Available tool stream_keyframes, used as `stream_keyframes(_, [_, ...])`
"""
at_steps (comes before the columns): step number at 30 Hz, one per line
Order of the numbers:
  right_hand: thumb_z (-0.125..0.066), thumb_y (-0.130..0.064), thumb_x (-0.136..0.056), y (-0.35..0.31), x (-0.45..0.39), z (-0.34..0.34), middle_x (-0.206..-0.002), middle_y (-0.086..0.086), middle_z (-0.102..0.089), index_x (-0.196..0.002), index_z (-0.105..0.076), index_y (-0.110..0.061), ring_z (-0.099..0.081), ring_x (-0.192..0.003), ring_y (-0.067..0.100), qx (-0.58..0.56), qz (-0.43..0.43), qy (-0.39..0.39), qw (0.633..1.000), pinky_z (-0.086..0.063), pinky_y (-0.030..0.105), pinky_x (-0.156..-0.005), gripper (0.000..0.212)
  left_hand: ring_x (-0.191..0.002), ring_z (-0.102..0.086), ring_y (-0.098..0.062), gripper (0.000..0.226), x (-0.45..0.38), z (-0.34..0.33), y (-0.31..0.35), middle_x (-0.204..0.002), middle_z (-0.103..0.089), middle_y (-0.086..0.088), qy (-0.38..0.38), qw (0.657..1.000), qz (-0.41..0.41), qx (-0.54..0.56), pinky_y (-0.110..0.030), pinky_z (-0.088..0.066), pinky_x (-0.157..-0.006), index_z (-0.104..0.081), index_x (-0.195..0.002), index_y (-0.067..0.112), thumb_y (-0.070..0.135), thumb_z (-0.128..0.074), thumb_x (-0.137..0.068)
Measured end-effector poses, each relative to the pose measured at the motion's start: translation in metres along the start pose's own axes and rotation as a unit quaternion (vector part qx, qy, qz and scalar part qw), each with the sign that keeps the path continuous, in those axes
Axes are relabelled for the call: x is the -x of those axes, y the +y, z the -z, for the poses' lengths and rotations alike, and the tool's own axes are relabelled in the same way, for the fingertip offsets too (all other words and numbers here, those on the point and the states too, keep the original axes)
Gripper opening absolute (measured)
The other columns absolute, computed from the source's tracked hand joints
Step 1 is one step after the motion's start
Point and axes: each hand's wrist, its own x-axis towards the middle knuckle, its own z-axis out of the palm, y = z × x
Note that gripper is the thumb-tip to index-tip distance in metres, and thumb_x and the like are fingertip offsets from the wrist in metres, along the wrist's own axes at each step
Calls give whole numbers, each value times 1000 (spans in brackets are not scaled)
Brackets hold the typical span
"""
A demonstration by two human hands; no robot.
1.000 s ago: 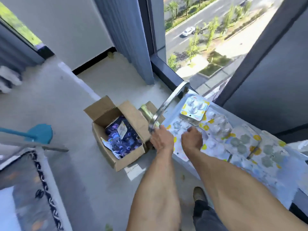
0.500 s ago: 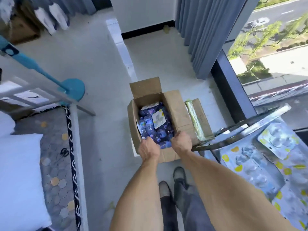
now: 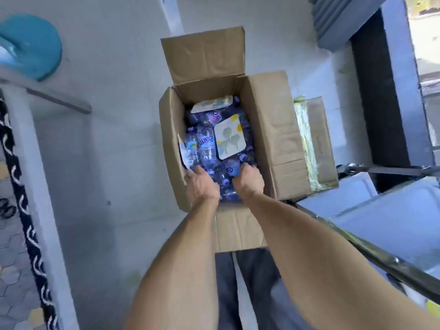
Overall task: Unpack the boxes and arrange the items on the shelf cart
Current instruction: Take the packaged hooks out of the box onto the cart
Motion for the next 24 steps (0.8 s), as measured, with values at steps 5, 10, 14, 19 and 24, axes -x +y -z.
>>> stream_keyframes(5, [-46,-11,-93,-16,-94,-30,-123,16,-50,-118,-53,-7,-44,-116,33,129,104,60,984,-41,39,-90,27,-124,-41,-35,72,-98,-29,7,-142,-33,-21,78,996,-31,-37,-41,-43,-95,-31,-144,1,15,-68,-83])
stream_keyframes(10, [-43,-7,-93,-33,-151,-54,-127,15,-50,-123,-52,-6,-40,-123,31,239,200,39,949,-36,36,-102,32,-125,-42,-31,36,-147,-54,9,-131,-48,-15,50,941,-186,-279,-39,-40,-93,-56,-126,7,5,-53,-90])
stream_keyframes(14, [-39,-8,-95,-37,-179,-71,-139,13,-40,-132,-49,-9,-30,-135,30,314,227,14,922,-35,40,-107,38,-140,-26,-36,42,-169,-79,6,-147,-37,-20,0,926,-146,-349,-43,-36,-103,-52,-135,8,10,-53,-93])
stream_keyframes(19, [-45,-11,-96,-40,-195,-81,-136,17,-42,-136,-47,-7,-32,-131,34,383,229,-5,895,-39,40,-101,40,-129,-35,-35,40,-183,-90,1,-139,-44,-17,27,913,-114,-391,-39,-32,-100,-58,-132,11,8,-40,-96])
stream_keyframes(24, [-57,-12,-89,-39,-183,-88,-127,17,-39,-125,-54,-10,-39,-119,32,350,189,32,917,-45,33,-88,36,-107,-46,-27,36,-188,-76,2,-118,-55,-11,45,891,-123,-434,-37,-35,-93,-64,-119,19,7,-41,-93])
